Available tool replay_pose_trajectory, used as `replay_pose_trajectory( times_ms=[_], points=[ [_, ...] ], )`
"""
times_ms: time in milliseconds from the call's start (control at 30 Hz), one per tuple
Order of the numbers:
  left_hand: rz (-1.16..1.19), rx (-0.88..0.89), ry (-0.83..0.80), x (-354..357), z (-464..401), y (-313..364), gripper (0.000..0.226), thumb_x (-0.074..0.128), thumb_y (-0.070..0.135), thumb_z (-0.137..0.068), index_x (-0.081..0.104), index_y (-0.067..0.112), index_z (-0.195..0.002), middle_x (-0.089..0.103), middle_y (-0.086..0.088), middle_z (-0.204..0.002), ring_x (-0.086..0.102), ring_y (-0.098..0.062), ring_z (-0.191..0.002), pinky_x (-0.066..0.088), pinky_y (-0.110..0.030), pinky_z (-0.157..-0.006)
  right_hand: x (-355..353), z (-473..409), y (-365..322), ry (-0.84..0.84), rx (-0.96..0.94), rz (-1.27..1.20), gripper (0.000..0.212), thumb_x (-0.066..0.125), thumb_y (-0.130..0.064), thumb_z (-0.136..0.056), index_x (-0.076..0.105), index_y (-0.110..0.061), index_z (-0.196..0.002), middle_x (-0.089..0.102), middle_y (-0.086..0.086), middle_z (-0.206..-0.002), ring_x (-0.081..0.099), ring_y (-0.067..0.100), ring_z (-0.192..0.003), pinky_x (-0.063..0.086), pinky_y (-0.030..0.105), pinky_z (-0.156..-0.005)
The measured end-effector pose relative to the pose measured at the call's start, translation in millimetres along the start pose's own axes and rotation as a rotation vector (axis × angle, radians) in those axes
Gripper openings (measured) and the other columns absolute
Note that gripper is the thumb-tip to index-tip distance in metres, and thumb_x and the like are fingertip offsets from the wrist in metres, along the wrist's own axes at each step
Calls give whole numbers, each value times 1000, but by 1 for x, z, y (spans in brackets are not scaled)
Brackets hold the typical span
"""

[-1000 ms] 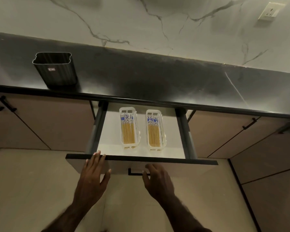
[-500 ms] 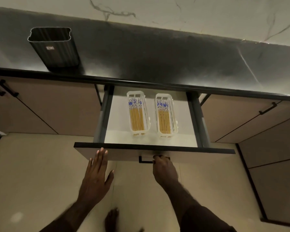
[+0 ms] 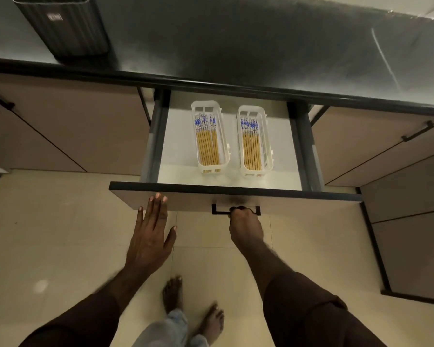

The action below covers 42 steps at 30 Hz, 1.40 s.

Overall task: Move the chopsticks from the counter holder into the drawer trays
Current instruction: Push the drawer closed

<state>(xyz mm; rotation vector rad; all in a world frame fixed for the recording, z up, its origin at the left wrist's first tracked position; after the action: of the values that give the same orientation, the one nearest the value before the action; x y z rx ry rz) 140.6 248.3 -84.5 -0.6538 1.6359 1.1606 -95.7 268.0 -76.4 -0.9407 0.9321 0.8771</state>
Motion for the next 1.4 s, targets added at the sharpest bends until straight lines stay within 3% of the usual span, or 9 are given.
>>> replay_pose_trajectory(
  times_ms=[167,667,900,1133,1233,1333,1400],
  points=[
    [10,-8,8,4,-3,2,76,37,40,-94,3,9,-154,6,-13,-162,5,-26,-151,2,-40,-122,1,-5,0,-9,26,-6,20,63,-14,-93,68,-10,-112,70,10,-104,66,23,-88,56,31,-77],
    [44,-8,71,9,-16,5,77,39,41,-93,11,1,-153,9,-14,-162,4,-23,-151,-1,-35,-123,-2,-23,0,-5,87,-7,23,67,-18,-92,69,-13,-114,71,8,-107,68,22,-95,58,33,-83],
    [66,21,101,6,-37,6,76,40,40,-94,12,-1,-152,11,-16,-161,11,-29,-150,13,-48,-121,-5,-42,-2,-30,152,-45,25,66,-18,-92,67,-13,-116,70,8,-107,67,21,-94,56,31,-83],
    [113,52,127,0,-64,4,77,42,38,-93,14,-3,-151,13,-20,-160,11,-30,-149,19,-55,-118,-12,-66,-2,-27,248,-138,19,56,-21,-98,67,-16,-113,68,2,-102,60,13,-82,46,23,-70],
    [116,72,139,-2,-75,-1,76,43,38,-93,13,-2,-151,15,-21,-159,14,-32,-149,22,-57,-116,-18,-76,-5,-27,268,-154,19,55,-18,-99,68,-12,-111,69,8,-106,65,19,-90,51,28,-76],
    [112,78,142,-4,-88,-8,77,43,38,-93,12,-2,-151,14,-20,-160,14,-32,-149,22,-56,-117,-24,-88,-8,3,248,-144,24,43,-10,-100,64,0,-107,64,20,-107,61,35,-96,44,37,-74],
    [101,86,144,-5,-98,-13,78,43,38,-93,11,-2,-152,13,-19,-161,13,-31,-149,20,-53,-118,-26,-97,-8,23,249,-145,24,42,-9,-100,63,2,-104,63,22,-105,60,38,-97,40,36,-71]
  ],
)
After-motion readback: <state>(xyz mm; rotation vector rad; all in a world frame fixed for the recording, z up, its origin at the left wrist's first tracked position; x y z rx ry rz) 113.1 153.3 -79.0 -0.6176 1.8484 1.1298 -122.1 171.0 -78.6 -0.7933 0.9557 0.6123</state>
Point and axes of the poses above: each hand's wrist, its own z-axis away from the middle knuckle, its own x-axis out of the palm, y = z × x, the point moved 3 cm from there along -z, towards the middle knuckle
